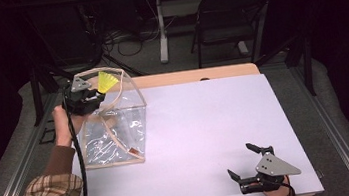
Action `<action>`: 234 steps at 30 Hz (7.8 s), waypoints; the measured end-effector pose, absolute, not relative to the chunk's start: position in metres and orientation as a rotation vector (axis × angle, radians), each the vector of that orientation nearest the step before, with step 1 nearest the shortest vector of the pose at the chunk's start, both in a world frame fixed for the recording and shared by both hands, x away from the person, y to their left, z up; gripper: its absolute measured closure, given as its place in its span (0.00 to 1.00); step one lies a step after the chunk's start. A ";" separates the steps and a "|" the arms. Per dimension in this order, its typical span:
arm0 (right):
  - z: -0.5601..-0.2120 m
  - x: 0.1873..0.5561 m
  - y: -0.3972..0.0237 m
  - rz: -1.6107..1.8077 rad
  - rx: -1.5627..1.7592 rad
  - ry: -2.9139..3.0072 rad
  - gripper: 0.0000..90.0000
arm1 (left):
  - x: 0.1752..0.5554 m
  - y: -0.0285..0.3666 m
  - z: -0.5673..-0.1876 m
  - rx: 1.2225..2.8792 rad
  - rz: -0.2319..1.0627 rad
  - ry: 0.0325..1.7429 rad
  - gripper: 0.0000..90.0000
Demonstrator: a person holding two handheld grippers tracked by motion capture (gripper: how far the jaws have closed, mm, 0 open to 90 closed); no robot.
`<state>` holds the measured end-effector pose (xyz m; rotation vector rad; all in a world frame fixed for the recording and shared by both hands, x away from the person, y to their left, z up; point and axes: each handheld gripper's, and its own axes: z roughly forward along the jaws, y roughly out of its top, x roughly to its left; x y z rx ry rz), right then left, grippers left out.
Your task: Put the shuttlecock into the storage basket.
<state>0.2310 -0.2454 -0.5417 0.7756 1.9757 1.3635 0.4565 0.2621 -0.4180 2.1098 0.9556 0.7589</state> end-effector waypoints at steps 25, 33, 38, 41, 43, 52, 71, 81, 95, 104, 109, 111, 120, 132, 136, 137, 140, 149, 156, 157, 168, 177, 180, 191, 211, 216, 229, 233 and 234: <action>-0.542 0.232 -0.245 1.363 0.774 1.980 0.02 | 0.477 0.253 -0.433 2.249 0.764 0.948 0.71; -0.542 0.232 -0.245 1.363 0.772 1.979 0.02 | 0.483 0.252 -0.438 2.274 0.745 0.957 0.71; -0.542 0.232 -0.245 1.362 0.772 1.980 0.02 | 0.484 0.251 -0.439 2.285 0.730 0.950 0.71; -0.542 0.232 -0.245 1.363 0.773 1.980 0.02 | 0.485 0.250 -0.440 2.301 0.732 0.943 0.71; -0.542 0.232 -0.245 1.363 0.773 1.980 0.02 | 0.485 0.249 -0.440 2.306 0.731 0.940 0.71; -0.542 0.232 -0.245 1.363 0.772 1.982 0.02 | 0.491 0.249 -0.437 2.311 0.708 0.952 0.71; -0.542 0.232 -0.245 1.362 0.770 1.983 0.02 | 0.500 0.241 -0.441 2.399 0.651 0.930 0.71; -0.542 0.232 -0.245 1.362 0.771 1.982 0.02 | 0.499 0.244 -0.440 2.375 0.644 0.926 0.54; -0.542 0.232 -0.245 1.362 0.773 1.985 0.02 | 0.490 0.257 -0.429 2.279 0.727 0.959 0.24; -0.542 0.232 -0.245 1.358 0.774 1.988 0.02 | 0.482 0.268 -0.420 2.245 0.772 0.977 0.15; -0.542 0.232 -0.245 1.357 0.774 1.989 0.02 | 0.477 0.275 -0.417 2.206 0.785 1.001 0.13; -0.542 0.232 -0.245 1.357 0.774 1.988 0.02 | 0.476 0.279 -0.415 2.189 0.784 1.011 0.11; -0.542 0.232 -0.245 1.360 0.776 1.984 0.02 | 0.466 0.290 -0.410 2.127 0.733 1.038 0.04; -0.542 0.232 -0.247 1.363 0.776 1.980 0.02 | 0.443 0.295 -0.402 2.075 0.724 1.036 0.00; -0.542 0.232 -0.246 1.362 0.775 1.980 0.02 | 0.432 0.296 -0.400 2.061 0.729 1.030 0.00; -0.542 0.232 -0.246 1.362 0.775 1.980 0.02 | 0.432 0.296 -0.400 2.061 0.729 1.030 0.00; -0.543 0.233 -0.247 1.362 0.776 1.982 0.02 | 0.423 0.296 -0.399 2.046 0.723 1.024 0.00; -0.543 0.233 -0.247 1.364 0.779 1.982 0.02 | 0.397 0.292 -0.398 2.034 0.747 0.978 0.00; -0.543 0.233 -0.247 1.365 0.775 1.982 0.02 | 0.382 0.287 -0.402 2.021 0.760 0.957 0.00; -0.543 0.233 -0.247 1.366 0.778 1.984 0.02 | 0.378 0.285 -0.403 2.020 0.767 0.950 0.00; -0.543 0.233 -0.245 1.362 0.775 1.985 0.02 | 0.355 0.272 -0.414 2.028 0.768 0.902 0.00; -0.542 0.232 -0.244 1.359 0.771 1.990 0.02 | 0.334 0.265 -0.421 2.009 0.776 0.865 0.00; -0.542 0.232 -0.244 1.359 0.771 1.990 0.02 | 0.327 0.262 -0.424 2.005 0.775 0.852 0.00; -0.542 0.232 -0.244 1.358 0.771 1.990 0.02 | 0.309 0.255 -0.432 1.990 0.773 0.819 0.00; -0.542 0.232 -0.244 1.358 0.772 1.991 0.02 | 0.293 0.243 -0.476 1.962 0.662 0.795 0.00; -0.542 0.232 -0.244 1.358 0.773 1.992 0.02 | 0.291 0.241 -0.491 1.956 0.616 0.789 0.00; -0.543 0.233 -0.244 1.357 0.775 1.995 0.02 | 0.283 0.235 -0.527 1.935 0.548 0.754 0.00; -0.543 0.233 -0.244 1.357 0.777 1.995 0.02 | 0.281 0.233 -0.534 1.938 0.540 0.736 0.00; -0.543 0.233 -0.244 1.357 0.776 1.995 0.02 | 0.279 0.233 -0.535 1.937 0.549 0.734 0.00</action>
